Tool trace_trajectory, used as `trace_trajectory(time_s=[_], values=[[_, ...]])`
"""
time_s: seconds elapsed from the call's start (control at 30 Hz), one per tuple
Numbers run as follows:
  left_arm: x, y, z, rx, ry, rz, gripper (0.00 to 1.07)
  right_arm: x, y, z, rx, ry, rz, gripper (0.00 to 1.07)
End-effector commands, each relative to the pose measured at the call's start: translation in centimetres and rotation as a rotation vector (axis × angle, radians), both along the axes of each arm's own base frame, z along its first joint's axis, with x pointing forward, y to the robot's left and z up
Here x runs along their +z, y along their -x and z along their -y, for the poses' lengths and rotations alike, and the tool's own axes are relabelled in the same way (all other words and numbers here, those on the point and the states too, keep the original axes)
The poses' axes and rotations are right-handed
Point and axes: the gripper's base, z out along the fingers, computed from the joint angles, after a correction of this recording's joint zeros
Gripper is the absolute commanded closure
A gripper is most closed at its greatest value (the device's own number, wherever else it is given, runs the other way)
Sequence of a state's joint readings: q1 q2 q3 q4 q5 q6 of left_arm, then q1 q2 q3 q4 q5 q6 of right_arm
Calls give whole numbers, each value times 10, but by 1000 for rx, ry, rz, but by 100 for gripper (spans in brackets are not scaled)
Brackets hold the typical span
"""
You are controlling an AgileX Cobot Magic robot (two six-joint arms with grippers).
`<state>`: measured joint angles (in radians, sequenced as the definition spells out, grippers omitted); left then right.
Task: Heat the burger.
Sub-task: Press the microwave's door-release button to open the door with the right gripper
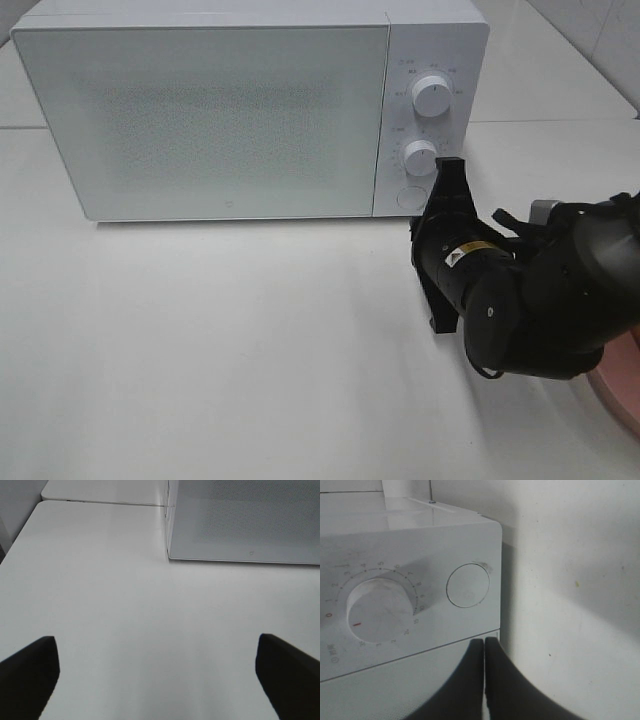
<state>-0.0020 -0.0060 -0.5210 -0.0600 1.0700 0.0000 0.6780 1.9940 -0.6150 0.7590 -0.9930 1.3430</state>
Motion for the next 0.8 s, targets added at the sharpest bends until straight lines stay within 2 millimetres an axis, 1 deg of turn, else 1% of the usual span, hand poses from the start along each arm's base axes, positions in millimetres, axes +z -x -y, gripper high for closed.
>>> trace_trajectory(time_s=[0.03,0.07,0.1,0.17,0.23,0.33,0.47,0.5,0.7,0.8], values=[[-1,3,1,-2,7,14,7,-1,-10,-1,-7,-14,12,107],[-1,3,1,-2,7,14,7,-1,-10,-1,-7,-14,12,107],[-1,3,1,-2,7,14,7,-2,-17,1,-13,-15,17,107],[-1,2,1,-2,6,13,7,-3,-20,1,-9,-11,17,107],[-1,2,1,-2,6,12,7,-6,-28,-2,2,0,21,107],[-1,2,1,-2,6,12,7,-7,-30,-3,1,-2,20,107],[-1,2,1,-2,6,12,7,-12,-36,-7,-2,-5,20,107],[-1,2,1,-2,6,12,7,-14,-41,-5,-12,-6,20,107],[-1,2,1,-2,6,12,7,-14,-51,1,-36,-6,22,107],[-1,2,1,-2,6,12,7,-16,-55,0,-34,-7,11,107]])
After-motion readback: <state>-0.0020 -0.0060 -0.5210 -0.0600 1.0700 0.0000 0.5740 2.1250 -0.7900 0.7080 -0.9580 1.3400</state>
